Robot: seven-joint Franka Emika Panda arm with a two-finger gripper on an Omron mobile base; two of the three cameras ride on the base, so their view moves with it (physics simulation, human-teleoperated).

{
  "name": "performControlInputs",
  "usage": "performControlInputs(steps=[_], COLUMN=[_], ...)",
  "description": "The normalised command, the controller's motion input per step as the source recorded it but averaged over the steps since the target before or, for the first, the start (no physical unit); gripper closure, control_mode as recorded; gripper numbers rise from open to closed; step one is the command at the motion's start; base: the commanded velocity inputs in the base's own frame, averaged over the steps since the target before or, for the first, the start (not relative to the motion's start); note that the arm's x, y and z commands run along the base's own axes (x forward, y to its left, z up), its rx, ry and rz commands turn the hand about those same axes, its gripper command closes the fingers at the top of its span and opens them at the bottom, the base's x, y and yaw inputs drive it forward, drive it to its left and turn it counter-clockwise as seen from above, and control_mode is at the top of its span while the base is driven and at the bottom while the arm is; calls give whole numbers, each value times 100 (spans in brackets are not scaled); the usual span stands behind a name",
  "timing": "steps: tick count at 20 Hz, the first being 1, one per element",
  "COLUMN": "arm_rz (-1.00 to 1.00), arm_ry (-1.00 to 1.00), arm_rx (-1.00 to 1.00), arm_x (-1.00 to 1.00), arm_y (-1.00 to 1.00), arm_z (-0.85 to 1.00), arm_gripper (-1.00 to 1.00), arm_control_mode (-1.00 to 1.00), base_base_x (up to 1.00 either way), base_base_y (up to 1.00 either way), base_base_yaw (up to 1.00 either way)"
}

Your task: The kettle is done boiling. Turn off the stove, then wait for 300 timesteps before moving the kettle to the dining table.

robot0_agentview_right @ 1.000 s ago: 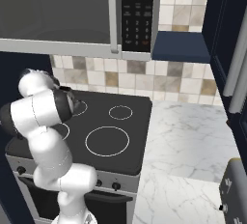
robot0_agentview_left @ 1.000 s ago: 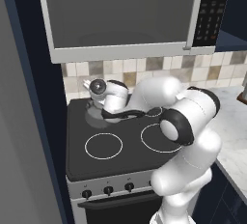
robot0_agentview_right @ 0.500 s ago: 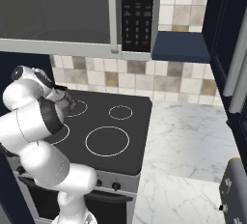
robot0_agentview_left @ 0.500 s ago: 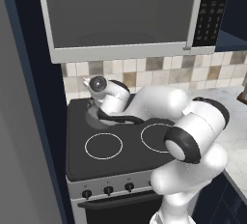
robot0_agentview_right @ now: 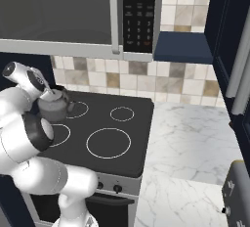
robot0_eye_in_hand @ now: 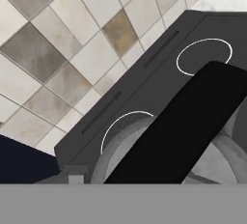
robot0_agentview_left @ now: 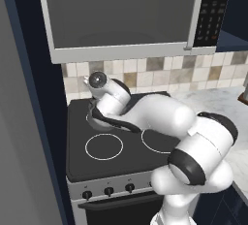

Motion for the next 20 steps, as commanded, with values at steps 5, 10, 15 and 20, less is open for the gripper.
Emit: performControlInputs(steps=[5, 10, 15, 20], arm_rz=[0, 0, 0, 0], arm_ry=[3, 2, 3, 2], arm_rx=[-7, -7, -4, 0], arm_x=[-29, -26, -30, -33], arm_y=[-12, -21, -18, -15], arm_z=[19, 13, 17, 37], arm_gripper=[100, 100, 100, 100], arm_control_mode=[-100, -100, -100, -100], base_base_x=[0, 0, 0, 0], base_base_y=[0, 0, 0, 0], base_base_yaw=[0, 0, 0, 0])
